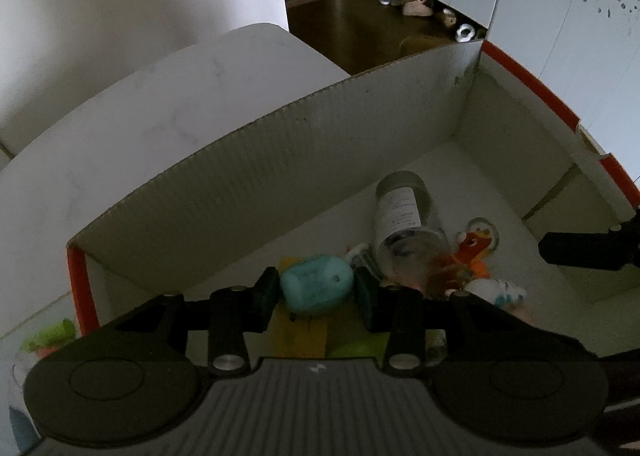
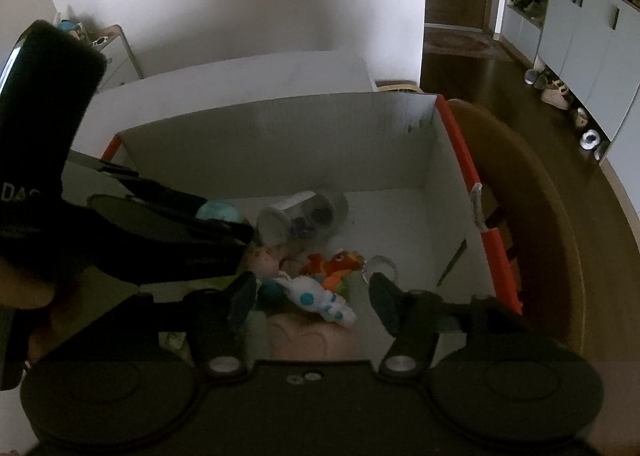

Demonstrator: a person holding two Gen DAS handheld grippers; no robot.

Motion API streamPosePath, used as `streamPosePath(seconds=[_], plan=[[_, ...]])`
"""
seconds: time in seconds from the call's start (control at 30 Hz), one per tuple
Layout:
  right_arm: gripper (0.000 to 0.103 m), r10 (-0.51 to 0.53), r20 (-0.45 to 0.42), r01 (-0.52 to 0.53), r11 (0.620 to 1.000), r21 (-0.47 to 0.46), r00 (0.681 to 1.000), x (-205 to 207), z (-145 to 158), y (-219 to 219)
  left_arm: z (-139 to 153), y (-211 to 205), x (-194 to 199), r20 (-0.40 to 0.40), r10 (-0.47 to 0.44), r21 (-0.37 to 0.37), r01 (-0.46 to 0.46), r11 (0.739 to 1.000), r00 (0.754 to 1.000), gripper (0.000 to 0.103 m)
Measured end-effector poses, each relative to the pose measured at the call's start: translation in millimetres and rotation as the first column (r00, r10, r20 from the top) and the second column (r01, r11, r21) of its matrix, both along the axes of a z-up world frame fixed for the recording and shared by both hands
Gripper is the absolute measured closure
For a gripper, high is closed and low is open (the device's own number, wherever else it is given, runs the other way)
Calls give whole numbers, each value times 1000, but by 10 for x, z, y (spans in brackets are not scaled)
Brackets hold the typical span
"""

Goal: Organize rigid objects
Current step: 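Lower both items onto the box floor and open both tools, then move both tools back over the green battery and pink binder clip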

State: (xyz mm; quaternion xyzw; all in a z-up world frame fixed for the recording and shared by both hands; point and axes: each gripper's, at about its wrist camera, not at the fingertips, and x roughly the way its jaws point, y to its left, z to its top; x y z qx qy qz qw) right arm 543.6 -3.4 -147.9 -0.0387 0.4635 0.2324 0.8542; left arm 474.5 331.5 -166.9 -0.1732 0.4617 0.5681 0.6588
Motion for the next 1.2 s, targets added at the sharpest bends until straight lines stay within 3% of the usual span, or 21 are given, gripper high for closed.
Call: streamPosePath(seconds=[0.1, 0.47, 0.57, 0.83, 0.93, 1.13, 1.2], plan=[[40, -2, 4, 2, 1000, 2, 1000, -23, 30, -1, 51, -56, -24, 24, -4, 15, 3, 1000, 1000, 49], [34, 1, 22, -2, 999, 33, 1000, -141, 201, -58, 254, -244, -72, 59, -15, 58, 12, 998, 998, 49], [26, 4, 35, -6, 999, 52, 999, -194, 275, -61, 337, -320, -136, 80, -19, 70, 13, 997, 997, 49], [20, 11, 78, -17, 997, 80, 997, -400, 470, -41, 590, -614, -227, 132, -59, 131, 41, 991, 989, 49], [16, 9, 101, -18, 996, 87, 995, -496, 544, -25, 692, -727, -299, 160, -72, 143, 49, 988, 984, 37], [11, 10, 144, -27, 994, 110, 989, -688, 692, 57, 819, -917, -449, 183, -86, 180, 53, 982, 979, 37], [5, 7, 155, -26, 993, 118, 988, -740, 734, 105, 866, -984, -531, 193, -87, 184, 51, 982, 977, 32]])
